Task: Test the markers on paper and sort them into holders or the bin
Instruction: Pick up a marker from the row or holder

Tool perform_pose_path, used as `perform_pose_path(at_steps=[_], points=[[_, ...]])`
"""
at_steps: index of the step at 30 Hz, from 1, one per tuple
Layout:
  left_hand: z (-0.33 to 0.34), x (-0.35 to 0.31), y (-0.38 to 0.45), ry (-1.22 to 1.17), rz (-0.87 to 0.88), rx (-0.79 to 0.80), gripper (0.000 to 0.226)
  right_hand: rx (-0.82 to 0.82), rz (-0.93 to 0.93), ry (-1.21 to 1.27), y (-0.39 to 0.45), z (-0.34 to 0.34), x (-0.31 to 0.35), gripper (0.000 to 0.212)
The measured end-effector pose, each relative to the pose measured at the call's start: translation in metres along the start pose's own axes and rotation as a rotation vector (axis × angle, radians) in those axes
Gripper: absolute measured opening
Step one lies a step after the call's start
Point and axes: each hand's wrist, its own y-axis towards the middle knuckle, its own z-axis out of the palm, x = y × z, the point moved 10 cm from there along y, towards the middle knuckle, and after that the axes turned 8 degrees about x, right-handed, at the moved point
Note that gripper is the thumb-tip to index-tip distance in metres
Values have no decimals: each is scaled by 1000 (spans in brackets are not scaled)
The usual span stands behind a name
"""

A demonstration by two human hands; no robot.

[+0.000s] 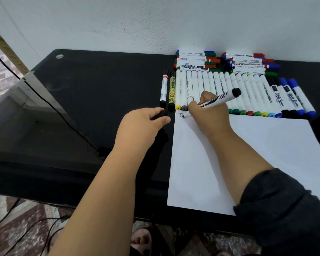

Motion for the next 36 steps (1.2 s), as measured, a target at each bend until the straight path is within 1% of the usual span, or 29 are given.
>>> perform_pose_path(at_steps=[5, 14, 17, 24, 28, 31, 36], points=[[-1, 2, -1, -21, 2, -3, 36, -35, 12, 4, -1, -5, -2, 33], [-1, 1, -3, -25, 0, -3, 36, -26, 8, 50, -2, -5, -3, 36], [-1, 1, -4, -27, 1, 0, 36, -48, 17, 78, -2, -7, -4, 37], [-1, 0, -4, -38, 8, 2, 35, -74, 31, 86, -1, -10, -6, 36], [1, -2, -4, -18, 10, 19, 37, -55, 16, 73, -2, -8, -4, 38], [3, -1, -4, -25, 6, 28, 37, -41, 23, 124, -3, -7, -6, 39], [8, 2, -3, -40, 6, 56, 34, -103, 100, 297, -3, -15, -17, 38]])
